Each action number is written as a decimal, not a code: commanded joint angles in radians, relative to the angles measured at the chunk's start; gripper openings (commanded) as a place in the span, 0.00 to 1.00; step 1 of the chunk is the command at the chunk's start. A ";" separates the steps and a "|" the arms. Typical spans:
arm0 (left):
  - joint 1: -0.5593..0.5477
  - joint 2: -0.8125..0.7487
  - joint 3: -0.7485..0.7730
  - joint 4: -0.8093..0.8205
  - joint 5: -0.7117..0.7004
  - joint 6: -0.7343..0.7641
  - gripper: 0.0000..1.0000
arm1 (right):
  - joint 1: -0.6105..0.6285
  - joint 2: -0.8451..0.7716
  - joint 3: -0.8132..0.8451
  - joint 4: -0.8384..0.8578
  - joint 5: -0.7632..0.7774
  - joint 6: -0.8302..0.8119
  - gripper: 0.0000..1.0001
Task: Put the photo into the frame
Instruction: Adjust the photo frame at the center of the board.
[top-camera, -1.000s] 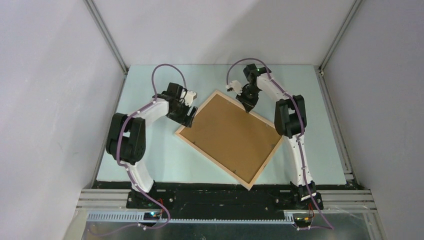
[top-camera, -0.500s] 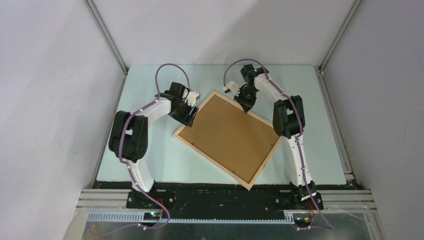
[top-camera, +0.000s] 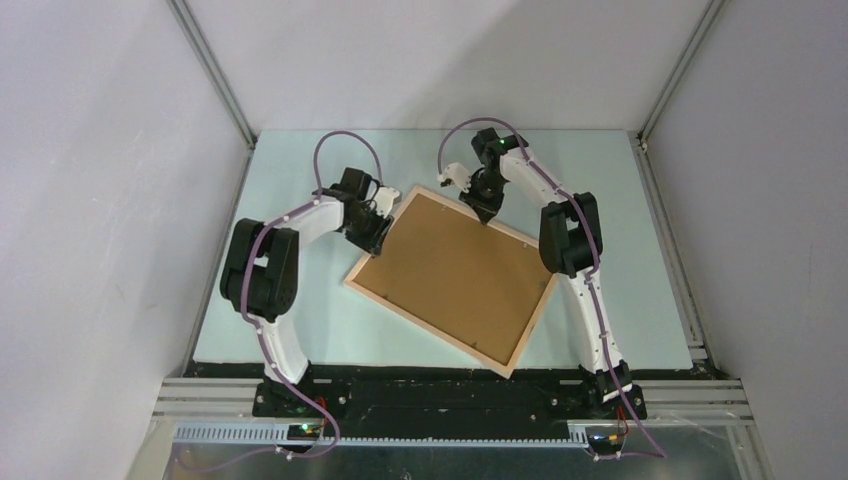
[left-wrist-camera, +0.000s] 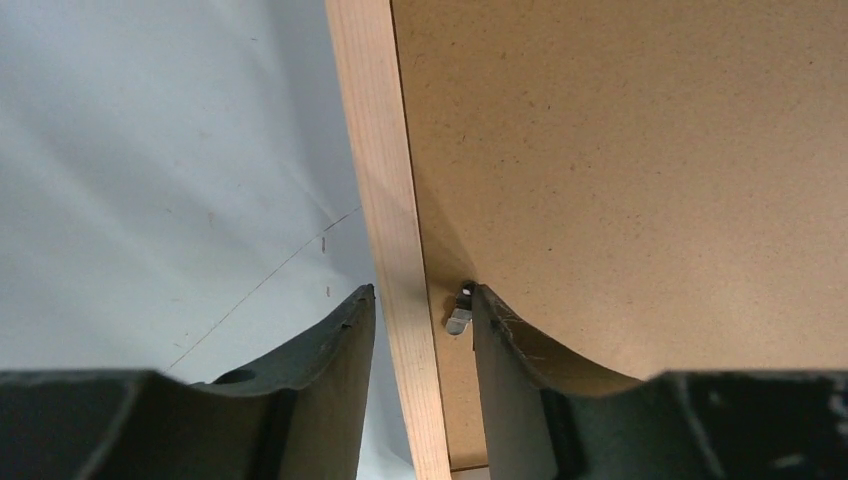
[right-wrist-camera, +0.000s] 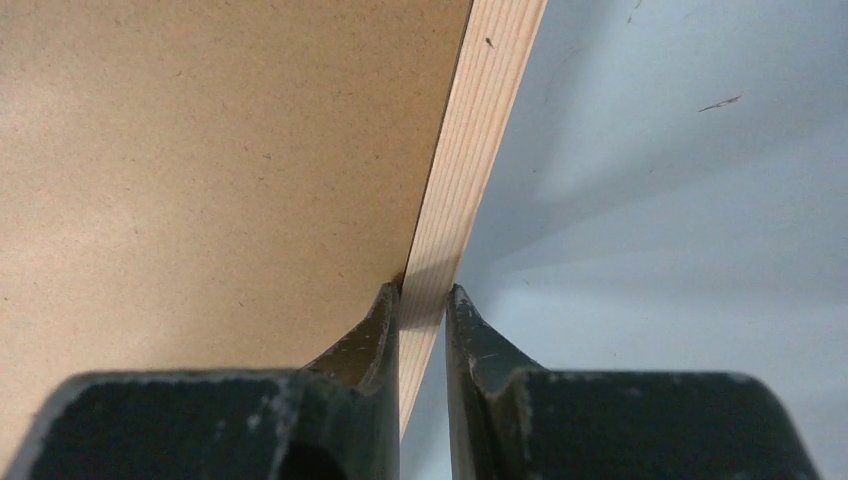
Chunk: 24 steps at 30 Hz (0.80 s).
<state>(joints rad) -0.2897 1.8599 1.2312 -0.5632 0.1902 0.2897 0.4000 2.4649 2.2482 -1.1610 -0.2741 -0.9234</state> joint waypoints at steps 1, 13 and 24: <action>-0.002 -0.022 -0.054 -0.006 0.045 0.020 0.45 | 0.005 0.004 0.060 0.091 0.026 -0.023 0.00; -0.009 -0.138 -0.173 -0.052 0.163 -0.030 0.45 | 0.012 0.015 0.074 0.165 0.109 -0.040 0.17; -0.042 -0.150 -0.144 -0.065 0.126 -0.023 0.53 | 0.022 -0.027 0.006 0.176 0.100 -0.021 0.25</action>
<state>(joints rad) -0.3126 1.7321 1.0542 -0.5777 0.3042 0.2707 0.4183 2.4779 2.2681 -1.0679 -0.2058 -0.9253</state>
